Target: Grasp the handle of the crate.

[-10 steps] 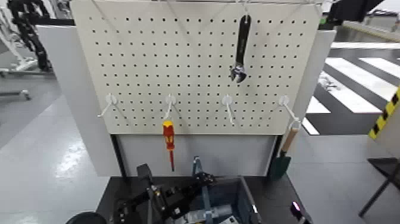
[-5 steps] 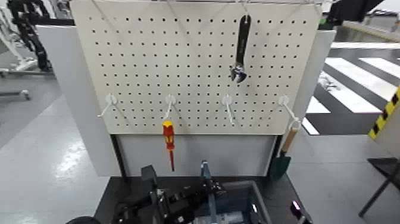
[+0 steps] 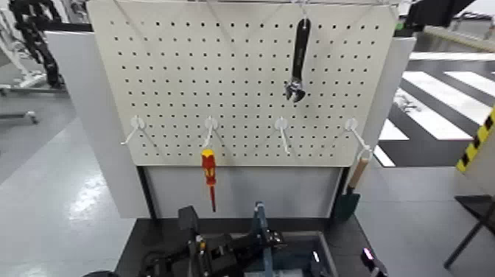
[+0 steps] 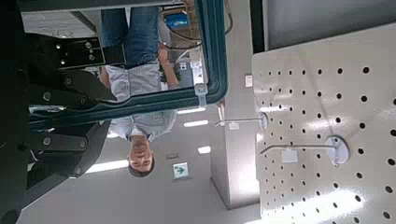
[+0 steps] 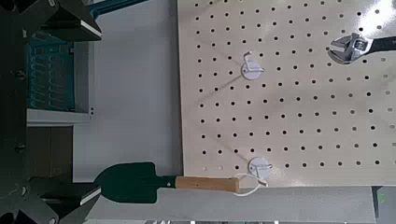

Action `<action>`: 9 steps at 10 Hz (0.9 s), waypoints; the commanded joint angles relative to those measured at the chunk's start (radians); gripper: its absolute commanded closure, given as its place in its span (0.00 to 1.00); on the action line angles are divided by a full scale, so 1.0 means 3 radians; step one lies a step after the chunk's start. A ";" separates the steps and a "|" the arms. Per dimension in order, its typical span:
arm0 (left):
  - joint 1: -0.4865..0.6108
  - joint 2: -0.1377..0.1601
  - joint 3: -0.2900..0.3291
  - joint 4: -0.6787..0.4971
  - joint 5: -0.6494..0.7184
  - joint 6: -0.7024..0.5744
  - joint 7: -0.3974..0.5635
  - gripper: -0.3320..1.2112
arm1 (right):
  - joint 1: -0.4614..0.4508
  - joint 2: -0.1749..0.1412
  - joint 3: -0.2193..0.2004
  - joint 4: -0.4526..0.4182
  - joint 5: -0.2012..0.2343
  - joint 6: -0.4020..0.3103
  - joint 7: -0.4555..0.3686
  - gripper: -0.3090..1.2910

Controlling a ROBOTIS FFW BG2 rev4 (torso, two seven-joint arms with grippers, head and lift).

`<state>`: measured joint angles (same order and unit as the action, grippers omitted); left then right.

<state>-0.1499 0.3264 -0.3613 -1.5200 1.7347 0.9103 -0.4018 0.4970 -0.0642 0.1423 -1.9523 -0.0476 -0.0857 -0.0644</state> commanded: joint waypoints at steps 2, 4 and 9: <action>0.0004 0.0017 -0.0053 -0.0088 0.0078 0.0003 0.0025 0.98 | 0.0000 0.0009 0.0006 0.0024 0.0000 -0.0031 -0.0046 0.29; -0.0001 0.0017 -0.0094 -0.0108 0.0124 0.0003 0.0030 0.98 | 0.0000 0.0009 0.0016 0.0024 0.0026 -0.0047 -0.0082 0.29; -0.0017 0.0006 -0.0130 -0.0118 0.0185 0.0003 0.0030 0.98 | -0.0015 0.0004 0.0032 0.0034 0.0046 -0.0041 -0.0092 0.29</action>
<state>-0.1548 0.3294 -0.4003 -1.5555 1.7887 0.9112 -0.3926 0.4938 -0.0628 0.1514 -1.9419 -0.0338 -0.0995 -0.0920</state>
